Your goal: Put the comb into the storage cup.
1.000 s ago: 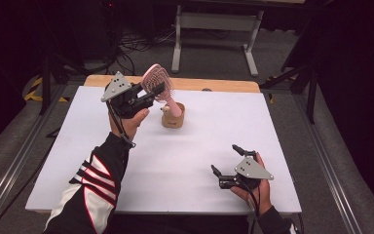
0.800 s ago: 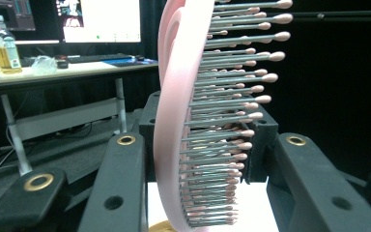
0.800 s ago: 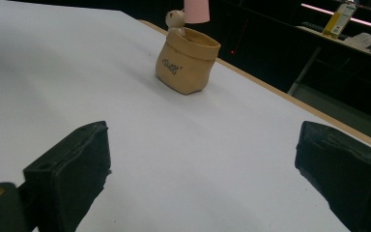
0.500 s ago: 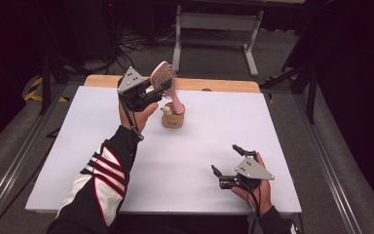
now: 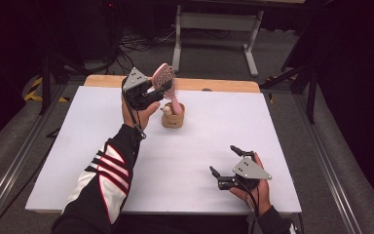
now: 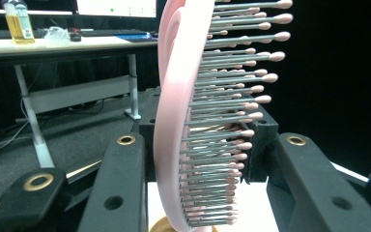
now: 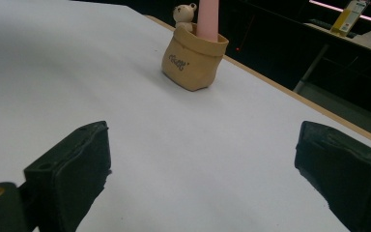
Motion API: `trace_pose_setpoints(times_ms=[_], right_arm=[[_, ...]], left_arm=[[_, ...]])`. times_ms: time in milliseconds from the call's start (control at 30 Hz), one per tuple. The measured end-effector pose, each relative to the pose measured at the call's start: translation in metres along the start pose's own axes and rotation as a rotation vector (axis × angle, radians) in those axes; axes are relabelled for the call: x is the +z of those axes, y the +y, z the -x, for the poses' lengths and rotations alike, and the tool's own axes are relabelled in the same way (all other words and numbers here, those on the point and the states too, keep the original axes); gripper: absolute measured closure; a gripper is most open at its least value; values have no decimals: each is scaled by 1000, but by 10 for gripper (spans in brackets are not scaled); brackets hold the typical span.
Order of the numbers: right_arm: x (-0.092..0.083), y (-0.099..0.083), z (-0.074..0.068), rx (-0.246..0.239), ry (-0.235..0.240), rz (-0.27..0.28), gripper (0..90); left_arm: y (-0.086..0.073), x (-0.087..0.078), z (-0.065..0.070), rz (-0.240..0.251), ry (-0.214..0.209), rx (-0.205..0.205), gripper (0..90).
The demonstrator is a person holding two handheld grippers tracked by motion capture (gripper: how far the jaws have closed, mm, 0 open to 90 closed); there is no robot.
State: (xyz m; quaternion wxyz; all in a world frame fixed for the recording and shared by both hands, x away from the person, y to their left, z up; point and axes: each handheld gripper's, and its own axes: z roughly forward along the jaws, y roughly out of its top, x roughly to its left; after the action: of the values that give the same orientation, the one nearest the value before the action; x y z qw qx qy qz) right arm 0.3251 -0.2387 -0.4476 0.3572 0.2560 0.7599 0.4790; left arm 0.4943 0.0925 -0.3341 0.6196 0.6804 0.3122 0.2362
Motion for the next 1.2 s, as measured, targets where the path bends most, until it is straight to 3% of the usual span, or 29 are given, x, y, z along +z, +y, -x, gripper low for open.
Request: trace_pose_setpoints(times_ms=[267, 500, 600, 700, 933, 1200], right_arm=[[-1, 0, -1, -4, 5, -1, 63], [1, -1, -1, -4, 11, -10, 65], [1, 0, -2, -6, 14, -12, 65], [2, 0, -3, -8, 18, -12, 65], [1, 0, -4, -22, 17, -11, 71], [0, 1, -6, -46, 6, -12, 75]], left_arm=[[-5, 5, -1, -20, 2, -21, 632], [-11, 3, -8, -2, 8, -71, 630], [-12, 3, -11, -2, 25, -74, 631], [-14, 3, -14, -13, 4, -94, 631], [-20, 9, -15, -48, 19, -93, 630], [-31, 16, -18, -40, 6, -117, 629]])
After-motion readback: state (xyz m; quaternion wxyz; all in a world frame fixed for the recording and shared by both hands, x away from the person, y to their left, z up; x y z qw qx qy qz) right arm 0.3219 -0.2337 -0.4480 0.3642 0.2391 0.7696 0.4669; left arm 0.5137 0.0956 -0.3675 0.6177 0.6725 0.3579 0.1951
